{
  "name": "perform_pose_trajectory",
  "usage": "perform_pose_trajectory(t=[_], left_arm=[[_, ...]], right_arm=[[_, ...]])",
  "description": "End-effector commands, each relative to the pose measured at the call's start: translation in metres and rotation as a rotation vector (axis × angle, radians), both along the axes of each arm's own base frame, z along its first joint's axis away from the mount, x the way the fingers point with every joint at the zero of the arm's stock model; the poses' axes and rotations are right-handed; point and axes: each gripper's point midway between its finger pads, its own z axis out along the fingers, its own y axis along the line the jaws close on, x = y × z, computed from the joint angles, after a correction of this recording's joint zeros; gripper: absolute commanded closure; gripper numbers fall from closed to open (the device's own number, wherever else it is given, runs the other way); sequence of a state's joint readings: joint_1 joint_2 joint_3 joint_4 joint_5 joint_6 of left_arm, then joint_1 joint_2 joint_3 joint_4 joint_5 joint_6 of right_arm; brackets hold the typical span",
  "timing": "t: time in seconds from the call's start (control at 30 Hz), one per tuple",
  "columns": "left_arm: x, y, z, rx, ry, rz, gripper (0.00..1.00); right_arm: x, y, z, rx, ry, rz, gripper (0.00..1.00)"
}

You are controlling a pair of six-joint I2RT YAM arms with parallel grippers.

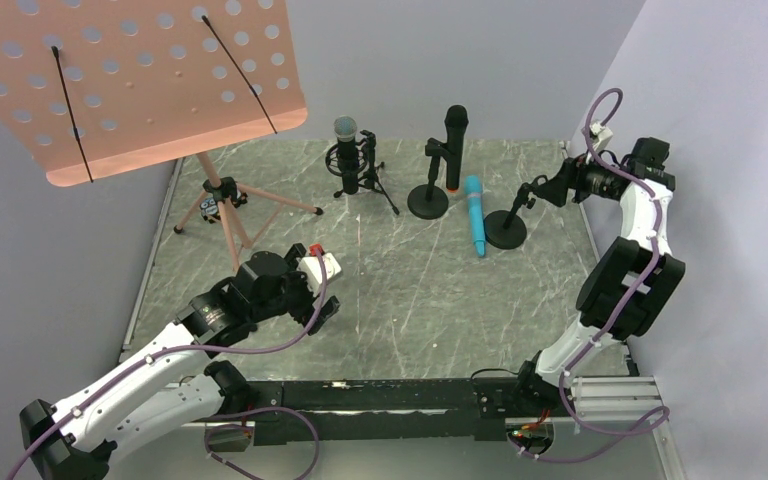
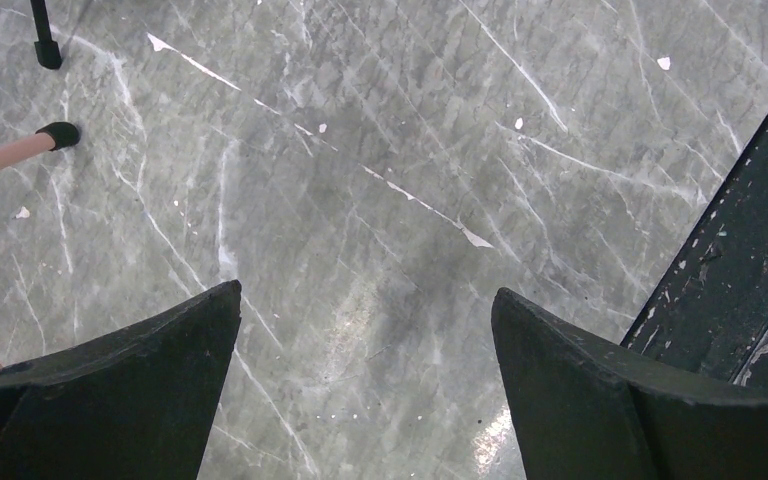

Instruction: Attach the microphones to the stand

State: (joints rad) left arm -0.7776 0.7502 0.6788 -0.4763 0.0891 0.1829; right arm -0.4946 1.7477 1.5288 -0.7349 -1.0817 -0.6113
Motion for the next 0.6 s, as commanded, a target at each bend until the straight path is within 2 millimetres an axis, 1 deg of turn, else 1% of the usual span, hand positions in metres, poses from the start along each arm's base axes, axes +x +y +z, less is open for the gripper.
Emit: perform_pose_trajectory(t=[0.0,0.17,0.33,0.47,0.57], left_arm=[[0.003,-0.004,0.014,-0.027,-0.033,-0.012,0.01],[0.004,-0.005,0.012,-0.021,-0.027,-0.012,0.01],[0.003,-0.005,0.011,-0.019,-0.023,-0.012,0.01],[0.004,-0.004,0.01,-0.016,-0.021,-0.01,0.01],[0.004,-0.005,0.009,-0.014,-0.018,-0.011,0.01]], right_arm=[[-0.009,0.013,0.012,-0.005,-0.049,0.069,0.23],[-0.021,0.02,0.013,-0.003,-0.035,0.102,0.33],[-0.027,0.017,0.012,-0.05,-0.029,0.076,0.34],[-0.032,0.018,0.011,-0.058,-0.008,0.081,0.38],[-0.033,0.016,0.011,-0.074,-0.006,0.074,0.4]])
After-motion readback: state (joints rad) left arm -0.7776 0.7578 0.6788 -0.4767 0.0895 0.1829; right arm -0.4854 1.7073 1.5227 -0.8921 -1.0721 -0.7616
